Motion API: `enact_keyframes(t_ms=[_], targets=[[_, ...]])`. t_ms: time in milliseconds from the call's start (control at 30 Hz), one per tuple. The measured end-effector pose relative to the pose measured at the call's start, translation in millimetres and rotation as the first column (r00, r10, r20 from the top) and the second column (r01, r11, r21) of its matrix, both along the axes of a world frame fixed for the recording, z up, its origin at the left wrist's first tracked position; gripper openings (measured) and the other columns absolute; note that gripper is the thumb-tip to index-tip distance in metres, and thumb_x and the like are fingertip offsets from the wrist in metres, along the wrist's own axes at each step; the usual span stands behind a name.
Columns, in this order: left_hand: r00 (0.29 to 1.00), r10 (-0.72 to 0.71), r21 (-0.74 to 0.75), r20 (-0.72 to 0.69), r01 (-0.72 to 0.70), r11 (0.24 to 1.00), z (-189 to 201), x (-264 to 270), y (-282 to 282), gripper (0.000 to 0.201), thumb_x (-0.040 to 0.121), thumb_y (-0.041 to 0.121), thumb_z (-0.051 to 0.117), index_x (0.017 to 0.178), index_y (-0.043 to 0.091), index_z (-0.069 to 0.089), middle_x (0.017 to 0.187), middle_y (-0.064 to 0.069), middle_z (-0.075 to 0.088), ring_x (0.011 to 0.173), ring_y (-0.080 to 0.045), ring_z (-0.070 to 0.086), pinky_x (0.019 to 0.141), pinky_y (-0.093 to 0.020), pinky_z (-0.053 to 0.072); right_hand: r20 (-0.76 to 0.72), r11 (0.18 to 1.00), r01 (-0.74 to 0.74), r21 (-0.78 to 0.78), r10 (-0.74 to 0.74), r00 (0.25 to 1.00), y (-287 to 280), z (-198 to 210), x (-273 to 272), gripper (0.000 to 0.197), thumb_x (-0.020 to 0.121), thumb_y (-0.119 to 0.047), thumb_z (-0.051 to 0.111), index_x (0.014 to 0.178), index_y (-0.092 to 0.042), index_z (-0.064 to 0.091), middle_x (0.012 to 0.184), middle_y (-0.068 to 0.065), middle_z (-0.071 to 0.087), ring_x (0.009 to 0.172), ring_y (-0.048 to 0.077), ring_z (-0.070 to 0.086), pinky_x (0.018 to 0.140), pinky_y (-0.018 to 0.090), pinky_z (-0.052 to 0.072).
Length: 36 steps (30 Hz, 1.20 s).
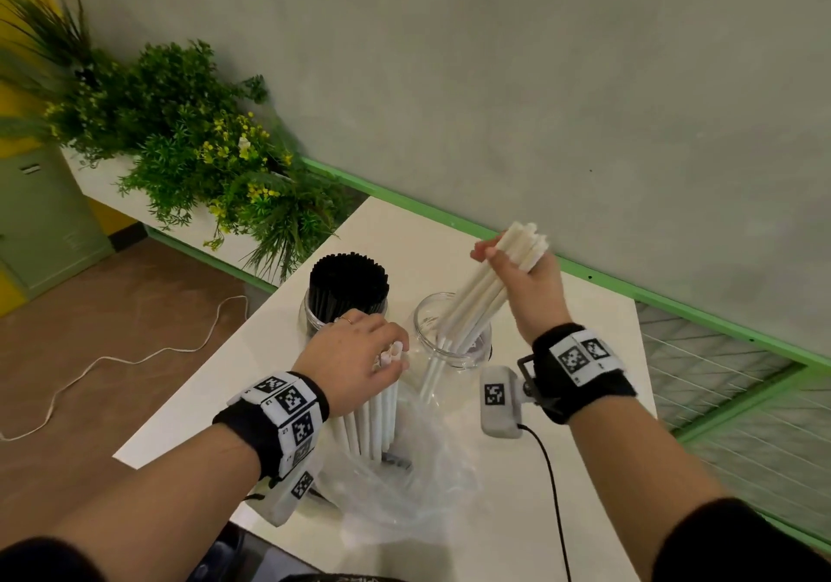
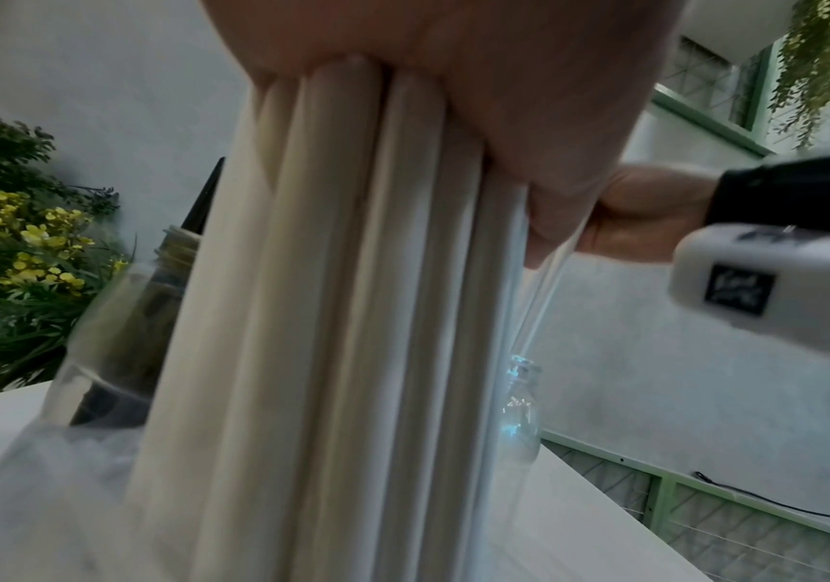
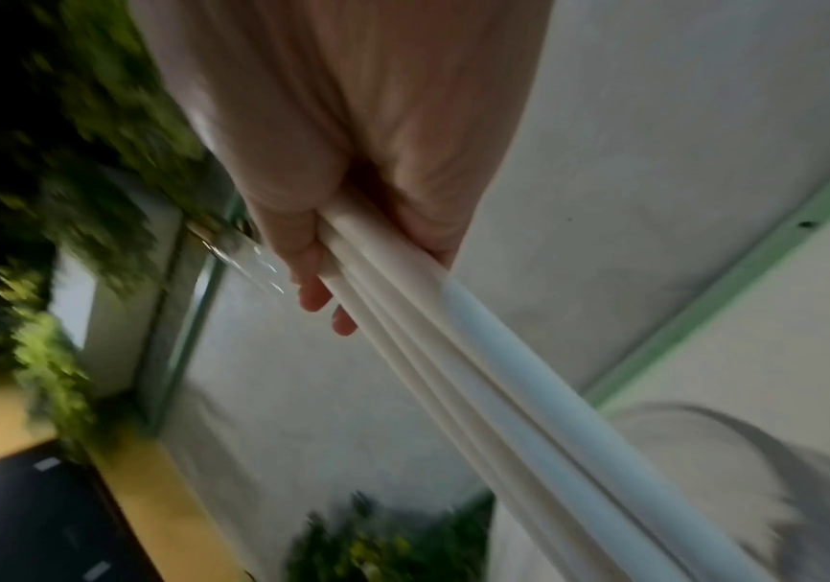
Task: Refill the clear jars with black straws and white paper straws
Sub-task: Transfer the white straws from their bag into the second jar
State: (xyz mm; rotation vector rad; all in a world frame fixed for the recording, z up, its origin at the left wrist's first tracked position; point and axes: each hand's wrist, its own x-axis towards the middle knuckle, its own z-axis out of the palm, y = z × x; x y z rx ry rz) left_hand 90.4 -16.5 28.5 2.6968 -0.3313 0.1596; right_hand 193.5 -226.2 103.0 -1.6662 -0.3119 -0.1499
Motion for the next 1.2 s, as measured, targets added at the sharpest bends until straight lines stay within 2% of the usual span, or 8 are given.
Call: enact_keyframes(t_ms=[100,233,400,500,600,767,933,1200], targets=[[1.0,0.014,0.015,-0.007,-0.014,1.0,-2,-1,1,0.035,0.084,0.056,0.036,0.103,0.035,0.057,0.101,0.013,0.06,0.098,-0.015,0.05,0.082,-0.039,0.048,-0.184,0.996,-0.018,-0.086,0.002,0.983,5,-52,10,0.016,0.085,-0.007,0.067,0.099,0.0,0.065,0.092,0.011,0.074,0.094,0.028,0.069,0.094,0.053,0.05],[1.0,0.018,0.037,-0.026,-0.017,0.999,-4,-4,1,0.033,0.084,0.055,0.036,0.104,0.038,0.055,0.101,0.015,0.058,0.1,-0.014,0.048,0.082,-0.039,0.048,-0.307,0.98,-0.036,-0.195,-0.026,0.951,5,-95,14,0.031,0.07,-0.028,0.08,0.094,-0.009,0.072,0.09,0.006,0.075,0.089,0.024,0.071,0.088,0.051,0.054],[0.999,0.019,0.043,-0.041,-0.017,0.999,-1,-5,-1,0.034,0.084,0.055,0.035,0.106,0.039,0.055,0.101,0.017,0.057,0.101,-0.012,0.047,0.084,-0.036,0.047,-0.142,0.975,0.053,-0.216,-0.085,0.986,11,-90,24,0.025,0.08,-0.005,0.072,0.098,-0.013,0.057,0.084,-0.004,0.07,0.081,0.001,0.063,0.077,0.015,0.048],[0.999,0.016,0.045,-0.046,-0.013,0.999,0,-5,-1,0.036,0.084,0.055,0.033,0.106,0.037,0.055,0.104,0.015,0.058,0.103,-0.013,0.047,0.084,-0.037,0.046,0.009,0.937,0.084,-0.338,-0.086,0.996,11,-93,30,0.025,0.084,0.004,0.064,0.099,-0.014,0.055,0.085,0.002,0.069,0.082,0.011,0.062,0.073,0.003,0.04],[0.998,0.009,0.055,-0.056,-0.006,0.998,0,-4,-2,0.034,0.086,0.054,0.035,0.107,0.037,0.054,0.105,0.014,0.057,0.104,-0.013,0.047,0.083,-0.036,0.046,0.17,0.833,0.079,-0.548,0.018,0.985,8,-101,35,0.019,0.087,0.005,0.056,0.099,-0.009,0.062,0.093,0.006,0.066,0.089,0.019,0.059,0.078,0.009,0.039],[0.998,0.003,0.065,-0.056,0.0,0.998,1,-5,0,0.029,0.089,0.052,0.039,0.109,0.037,0.054,0.107,0.014,0.056,0.105,-0.013,0.046,0.084,-0.035,0.045,0.405,0.573,0.221,-0.789,0.215,0.889,2,-116,48,0.019,0.08,-0.001,0.069,0.096,-0.011,0.068,0.101,0.006,0.067,0.101,0.034,0.055,0.086,0.046,0.048],[0.999,0.004,0.068,-0.054,-0.001,0.998,1,-6,0,0.033,0.088,0.054,0.035,0.108,0.036,0.054,0.105,0.014,0.056,0.103,-0.013,0.046,0.083,-0.037,0.046,0.241,0.562,0.068,-0.824,0.24,0.94,1,-115,64,0.024,0.088,-0.006,0.064,0.111,-0.008,0.07,0.121,0.011,0.062,0.108,0.031,0.058,0.094,0.037,0.046],[0.999,-0.005,0.069,-0.035,0.007,0.998,0,-6,1,0.03,0.088,0.053,0.036,0.107,0.038,0.054,0.104,0.015,0.055,0.103,-0.013,0.046,0.083,-0.037,0.047,0.477,0.703,0.352,-0.618,-0.02,0.879,-4,-109,63,0.021,0.089,0.006,0.055,0.105,0.004,0.069,0.101,0.021,0.062,0.094,0.039,0.053,0.084,0.032,0.038]])
